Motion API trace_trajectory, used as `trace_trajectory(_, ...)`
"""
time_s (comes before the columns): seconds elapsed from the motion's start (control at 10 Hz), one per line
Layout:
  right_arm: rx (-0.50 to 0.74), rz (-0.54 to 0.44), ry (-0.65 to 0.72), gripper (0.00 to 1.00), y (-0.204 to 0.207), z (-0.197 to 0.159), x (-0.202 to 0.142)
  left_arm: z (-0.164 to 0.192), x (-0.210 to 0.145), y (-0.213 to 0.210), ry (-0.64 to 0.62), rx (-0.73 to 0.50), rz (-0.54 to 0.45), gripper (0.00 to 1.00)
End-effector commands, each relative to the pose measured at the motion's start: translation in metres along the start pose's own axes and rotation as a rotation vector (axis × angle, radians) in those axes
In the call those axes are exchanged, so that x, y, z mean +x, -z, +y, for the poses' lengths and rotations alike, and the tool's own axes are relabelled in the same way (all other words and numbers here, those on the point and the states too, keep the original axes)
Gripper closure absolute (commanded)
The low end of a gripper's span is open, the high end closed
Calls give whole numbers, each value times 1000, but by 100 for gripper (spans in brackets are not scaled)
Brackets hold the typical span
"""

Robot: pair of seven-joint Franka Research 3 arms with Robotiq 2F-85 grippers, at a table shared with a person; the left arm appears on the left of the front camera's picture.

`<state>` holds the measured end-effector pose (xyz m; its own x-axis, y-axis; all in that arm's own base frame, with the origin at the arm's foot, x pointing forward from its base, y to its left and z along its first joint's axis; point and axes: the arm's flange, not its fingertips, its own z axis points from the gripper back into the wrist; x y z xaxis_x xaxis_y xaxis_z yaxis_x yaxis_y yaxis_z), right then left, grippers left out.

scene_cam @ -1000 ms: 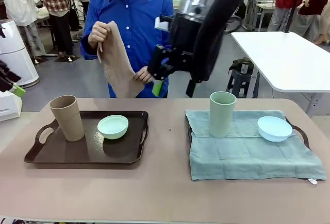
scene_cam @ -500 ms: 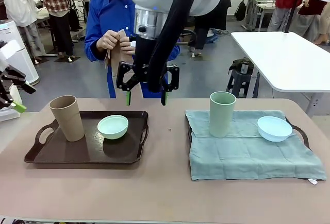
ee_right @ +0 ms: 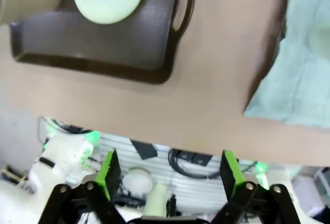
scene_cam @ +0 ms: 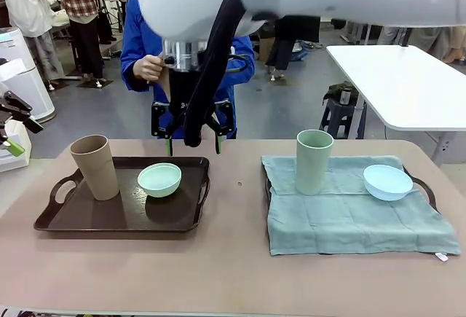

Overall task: Set up a tray with a mat and arrange the tableware.
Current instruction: Pick up the Picnic Bowl and Reusable plastic cup from the Handle tray in front of the human's position and hold them in the air.

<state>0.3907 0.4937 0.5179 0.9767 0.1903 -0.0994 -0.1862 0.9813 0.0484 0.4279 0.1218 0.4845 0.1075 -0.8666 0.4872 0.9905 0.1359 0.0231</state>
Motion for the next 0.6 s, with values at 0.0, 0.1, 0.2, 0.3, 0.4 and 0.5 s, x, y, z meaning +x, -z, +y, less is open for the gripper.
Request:
trace_trajectory(0.0, -23, -82, 14, 0, 6, 36, 27, 18, -6, 13, 20, -19, -49, 0)
trace_trajectory(0.1, -19, -113, 31, 0, 14, 48, 40, 17, -9, 20, 27, -24, -51, 0)
trace_trajectory(0.2, -15, -159, 24, 0, 19, 60, 51, 16, -13, 22, 33, -27, -60, 0)
trace_trajectory(0.3, 12, -201, -14, 0, 24, 70, 64, 16, -13, 27, 34, -25, -78, 0)
trace_trajectory(0.4, 17, -225, 2, 0, 30, 72, 73, 15, -16, 30, 42, -30, -84, 0)
trace_trajectory(0.5, -25, -247, -1, 0, 37, 71, 81, 14, -18, 35, 71, -37, -90, 0)
